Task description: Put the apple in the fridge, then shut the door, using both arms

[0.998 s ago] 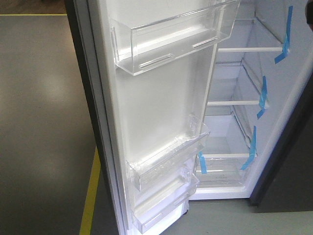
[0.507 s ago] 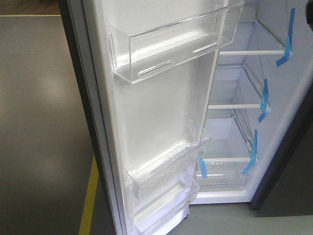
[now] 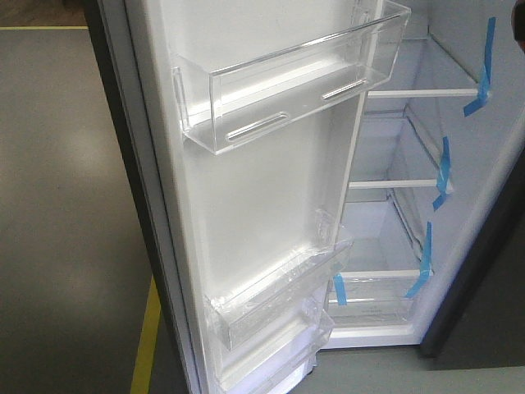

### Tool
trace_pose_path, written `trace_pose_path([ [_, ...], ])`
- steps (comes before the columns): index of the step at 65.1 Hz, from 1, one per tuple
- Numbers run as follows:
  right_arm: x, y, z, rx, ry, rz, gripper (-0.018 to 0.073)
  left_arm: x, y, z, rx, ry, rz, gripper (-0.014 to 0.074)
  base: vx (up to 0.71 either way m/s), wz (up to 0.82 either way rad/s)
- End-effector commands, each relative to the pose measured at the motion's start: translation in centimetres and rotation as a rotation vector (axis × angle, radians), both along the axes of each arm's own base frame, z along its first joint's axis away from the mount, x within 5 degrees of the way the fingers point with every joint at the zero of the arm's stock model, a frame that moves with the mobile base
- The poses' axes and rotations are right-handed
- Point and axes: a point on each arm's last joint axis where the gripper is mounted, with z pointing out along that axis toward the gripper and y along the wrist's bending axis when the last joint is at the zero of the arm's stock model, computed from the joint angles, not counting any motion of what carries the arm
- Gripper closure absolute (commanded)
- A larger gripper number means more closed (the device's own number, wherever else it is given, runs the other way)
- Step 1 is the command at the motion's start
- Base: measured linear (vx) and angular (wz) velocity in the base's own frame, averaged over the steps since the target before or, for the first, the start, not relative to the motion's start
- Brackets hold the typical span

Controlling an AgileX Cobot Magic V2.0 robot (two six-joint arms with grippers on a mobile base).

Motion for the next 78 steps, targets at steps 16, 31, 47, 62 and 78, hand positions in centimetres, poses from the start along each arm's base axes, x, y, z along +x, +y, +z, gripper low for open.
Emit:
trace_pose_path([
  [16, -0.46, 0.01, 1.61, 0.034, -0.112, -0.009, 0.0571, 0.12, -0.11, -0.26, -0.003, -0.057, -0.012, 0.0604, 0.02, 0.00],
  [31, -0.46, 0.01, 1.61, 0.034, -0.112, -0.009, 0.0571, 0.12, -0.11, -0.26, -0.003, -0.057, -0.012, 0.0604, 0.00, 0.00],
  [47, -0.46, 0.01, 1.61, 0.034, -0.112, -0.009, 0.0571, 0.12, -0.11, -0.26, -0.003, -0.057, -0.012, 0.0604, 0.00, 0.00],
  [62, -0.46, 0.01, 1.61, 0.034, -0.112, -0.009, 0.0571, 0.12, -0.11, -0.26, -0.003, -0.057, -0.012, 0.0604, 0.00, 0.00],
  [78, -0.46, 0.01, 1.61, 0.035, -0.112, -0.010, 0.0571, 0.12, -0.11, -0.26, -0.003, -0.057, -0.012, 0.0604, 0.00, 0.00],
])
